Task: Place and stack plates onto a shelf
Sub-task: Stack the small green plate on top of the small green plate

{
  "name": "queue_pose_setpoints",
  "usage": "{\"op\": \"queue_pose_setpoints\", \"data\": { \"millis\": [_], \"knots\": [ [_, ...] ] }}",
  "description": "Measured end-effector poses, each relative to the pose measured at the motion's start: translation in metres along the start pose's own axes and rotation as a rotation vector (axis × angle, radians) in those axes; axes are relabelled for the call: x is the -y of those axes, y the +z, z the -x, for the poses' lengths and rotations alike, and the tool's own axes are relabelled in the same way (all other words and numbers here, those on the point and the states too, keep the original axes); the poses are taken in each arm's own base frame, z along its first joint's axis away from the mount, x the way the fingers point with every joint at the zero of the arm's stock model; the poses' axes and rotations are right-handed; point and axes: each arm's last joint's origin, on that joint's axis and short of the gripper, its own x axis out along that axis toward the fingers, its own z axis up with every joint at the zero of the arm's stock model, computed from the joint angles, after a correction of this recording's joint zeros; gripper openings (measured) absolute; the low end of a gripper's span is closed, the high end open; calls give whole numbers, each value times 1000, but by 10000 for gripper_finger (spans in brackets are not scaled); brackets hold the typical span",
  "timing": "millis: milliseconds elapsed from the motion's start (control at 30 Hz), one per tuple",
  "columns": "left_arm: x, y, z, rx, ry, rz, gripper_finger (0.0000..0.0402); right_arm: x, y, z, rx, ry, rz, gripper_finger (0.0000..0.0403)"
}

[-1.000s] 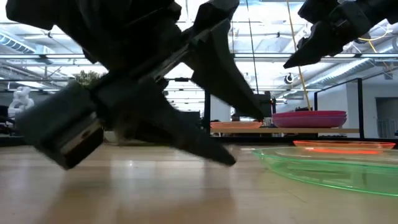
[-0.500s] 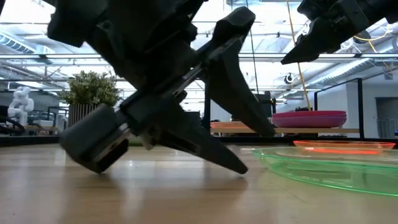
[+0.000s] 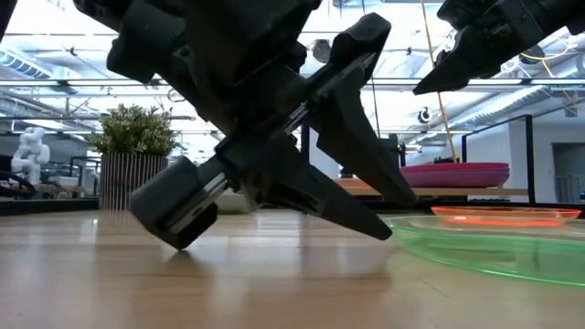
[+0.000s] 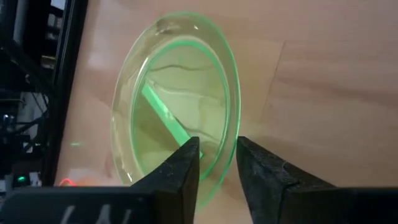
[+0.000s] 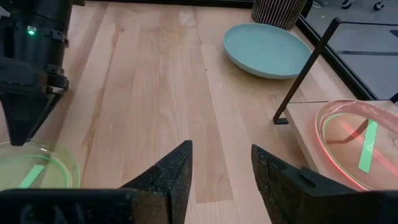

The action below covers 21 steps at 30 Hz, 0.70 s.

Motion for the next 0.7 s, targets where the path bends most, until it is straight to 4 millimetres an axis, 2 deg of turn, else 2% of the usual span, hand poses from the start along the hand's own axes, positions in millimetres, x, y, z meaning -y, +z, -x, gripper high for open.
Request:
{"op": "queue_pose_setpoints", "data": {
  "millis": [200,700],
  "knots": [
    [-2,-4,0,8,-9,-54,79,0,0,0,0,0,0,148],
    [-7,-19,-1,-8,-31,-108,75,0,0,0,0,0,-3,148]
  ]
}}
